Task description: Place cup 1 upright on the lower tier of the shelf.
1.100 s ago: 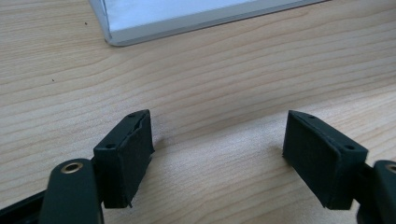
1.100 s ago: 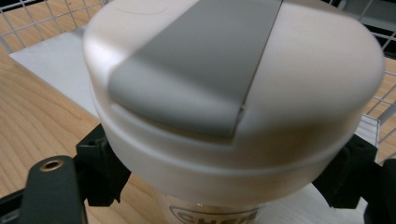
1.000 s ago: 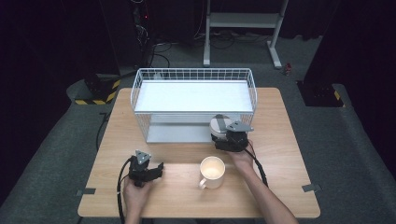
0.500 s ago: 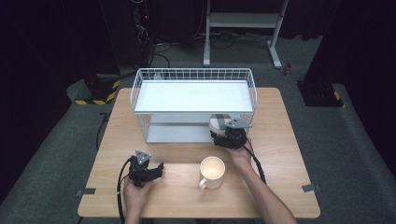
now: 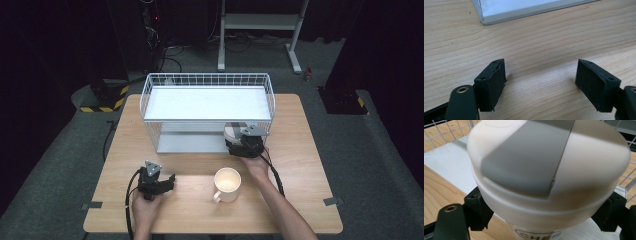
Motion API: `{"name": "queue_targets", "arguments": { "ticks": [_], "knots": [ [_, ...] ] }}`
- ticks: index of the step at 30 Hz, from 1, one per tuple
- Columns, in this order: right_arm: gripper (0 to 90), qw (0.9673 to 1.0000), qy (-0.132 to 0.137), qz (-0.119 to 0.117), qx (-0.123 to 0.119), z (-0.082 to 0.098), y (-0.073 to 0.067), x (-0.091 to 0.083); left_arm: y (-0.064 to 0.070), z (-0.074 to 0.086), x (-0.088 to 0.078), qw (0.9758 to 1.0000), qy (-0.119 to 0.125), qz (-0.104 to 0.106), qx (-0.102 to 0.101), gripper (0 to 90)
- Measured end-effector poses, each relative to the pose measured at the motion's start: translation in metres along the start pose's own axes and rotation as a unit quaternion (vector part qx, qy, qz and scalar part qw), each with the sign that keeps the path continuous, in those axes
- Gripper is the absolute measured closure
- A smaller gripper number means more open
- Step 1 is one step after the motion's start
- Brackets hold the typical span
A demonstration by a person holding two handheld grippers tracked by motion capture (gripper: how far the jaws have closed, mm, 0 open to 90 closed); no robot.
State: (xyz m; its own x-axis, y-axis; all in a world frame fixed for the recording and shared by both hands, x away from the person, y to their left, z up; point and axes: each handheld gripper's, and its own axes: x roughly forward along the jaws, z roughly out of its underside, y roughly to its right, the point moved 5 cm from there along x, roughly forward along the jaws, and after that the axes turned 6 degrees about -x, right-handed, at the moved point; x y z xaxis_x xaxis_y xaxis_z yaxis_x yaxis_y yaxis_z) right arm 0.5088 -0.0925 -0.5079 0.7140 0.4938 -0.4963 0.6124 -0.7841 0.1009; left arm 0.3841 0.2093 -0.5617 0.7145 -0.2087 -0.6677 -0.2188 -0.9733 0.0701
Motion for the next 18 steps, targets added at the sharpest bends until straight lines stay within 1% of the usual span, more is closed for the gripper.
{"name": "queue_targets", "arguments": {
  "ticks": [7,11,13,17,18],
  "knots": [
    [14.4,1.0000,-0.004,-0.005,0.007,0.0000,0.0001,-0.0029,0.0000,0.0000,-0.0001,1.0000,0.000,0.000,0.000,24.3],
    [13.9,1.0000,-0.004,-0.006,0.003,-0.0009,-0.0014,-0.0048,0.0000,0.0000,0.0000,1.0000,0.000,0.000,0.000,24.3],
    [13.7,1.0000,-0.005,-0.006,0.006,-0.0010,-0.0017,-0.0061,0.0000,0.0000,0.0000,1.0000,0.000,0.000,0.000,24.3],
    [13.7,1.0000,-0.005,-0.005,0.000,0.0002,-0.0010,-0.0091,0.0000,0.0000,0.0000,1.0000,0.000,0.000,0.000,24.3],
    [13.7,1.0000,-0.004,-0.005,0.003,0.0007,-0.0013,-0.0102,0.0000,0.0000,0.0000,1.0000,0.000,0.000,0.000,24.3]
  ]
}}
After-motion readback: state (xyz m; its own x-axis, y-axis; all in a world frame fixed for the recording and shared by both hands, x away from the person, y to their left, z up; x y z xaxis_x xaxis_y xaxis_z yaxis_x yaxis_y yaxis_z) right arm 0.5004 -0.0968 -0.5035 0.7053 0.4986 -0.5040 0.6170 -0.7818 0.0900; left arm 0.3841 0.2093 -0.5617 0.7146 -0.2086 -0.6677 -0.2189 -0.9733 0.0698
